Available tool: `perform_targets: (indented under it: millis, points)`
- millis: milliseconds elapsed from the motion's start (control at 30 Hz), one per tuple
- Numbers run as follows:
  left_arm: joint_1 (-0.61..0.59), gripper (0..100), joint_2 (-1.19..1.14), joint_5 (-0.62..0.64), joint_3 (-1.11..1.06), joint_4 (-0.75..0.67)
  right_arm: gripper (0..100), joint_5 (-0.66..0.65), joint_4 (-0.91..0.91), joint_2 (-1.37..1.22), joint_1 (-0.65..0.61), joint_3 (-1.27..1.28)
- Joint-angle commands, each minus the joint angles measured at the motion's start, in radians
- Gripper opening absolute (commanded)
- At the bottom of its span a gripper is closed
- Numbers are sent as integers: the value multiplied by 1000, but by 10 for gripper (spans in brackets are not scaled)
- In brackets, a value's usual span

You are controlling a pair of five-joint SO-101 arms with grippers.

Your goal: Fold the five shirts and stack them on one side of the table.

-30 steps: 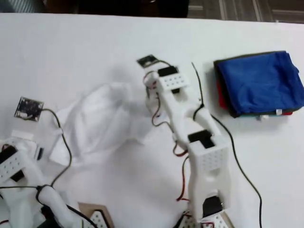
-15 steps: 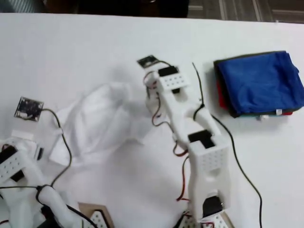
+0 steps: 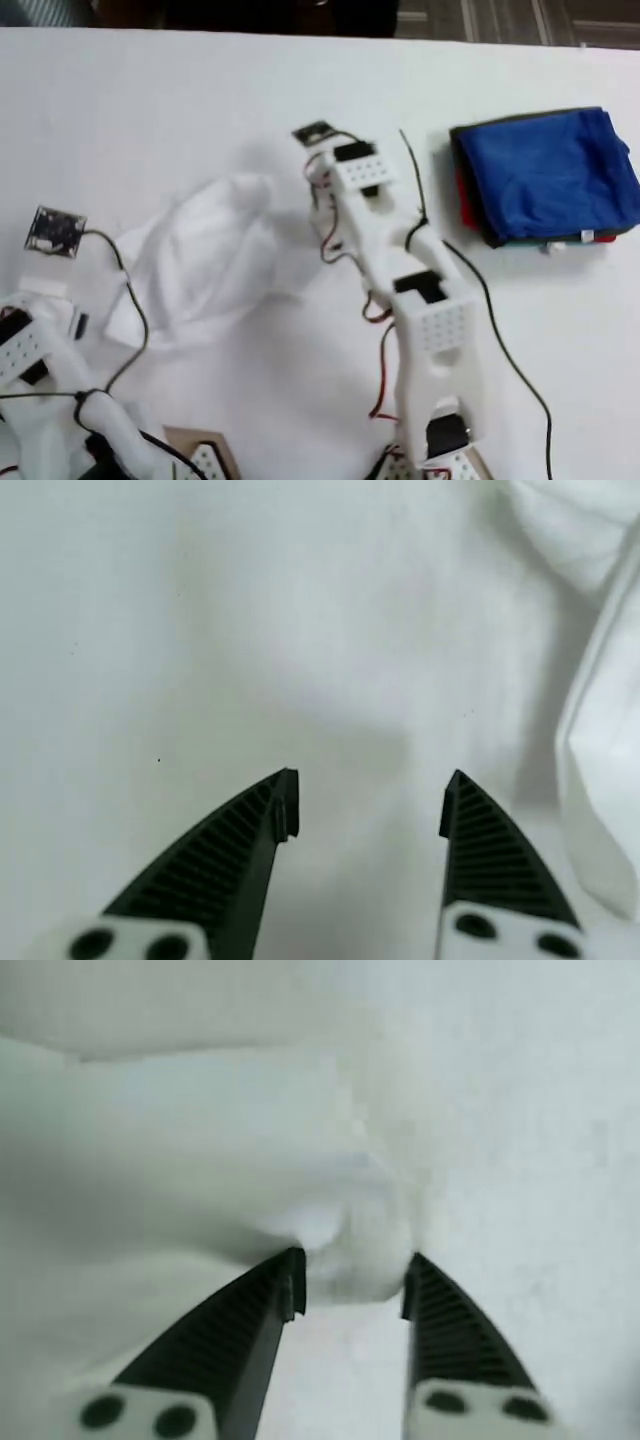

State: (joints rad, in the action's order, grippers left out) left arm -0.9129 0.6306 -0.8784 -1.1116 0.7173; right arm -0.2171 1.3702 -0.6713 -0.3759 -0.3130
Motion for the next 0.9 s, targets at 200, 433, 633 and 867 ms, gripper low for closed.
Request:
perform_targets:
  millis: [200,433,633,867]
  points:
    - [-11,245,14,5,8,-9,19,6,114,73,5,-149]
    - [-12,245,14,18,44,32,19,-29,199,259,7,-155]
    - [64,248,12,186,236,388,19,-58,285,377,15,-155]
    - [212,248,6,189,312,689,19,-58,320,406,70,-155]
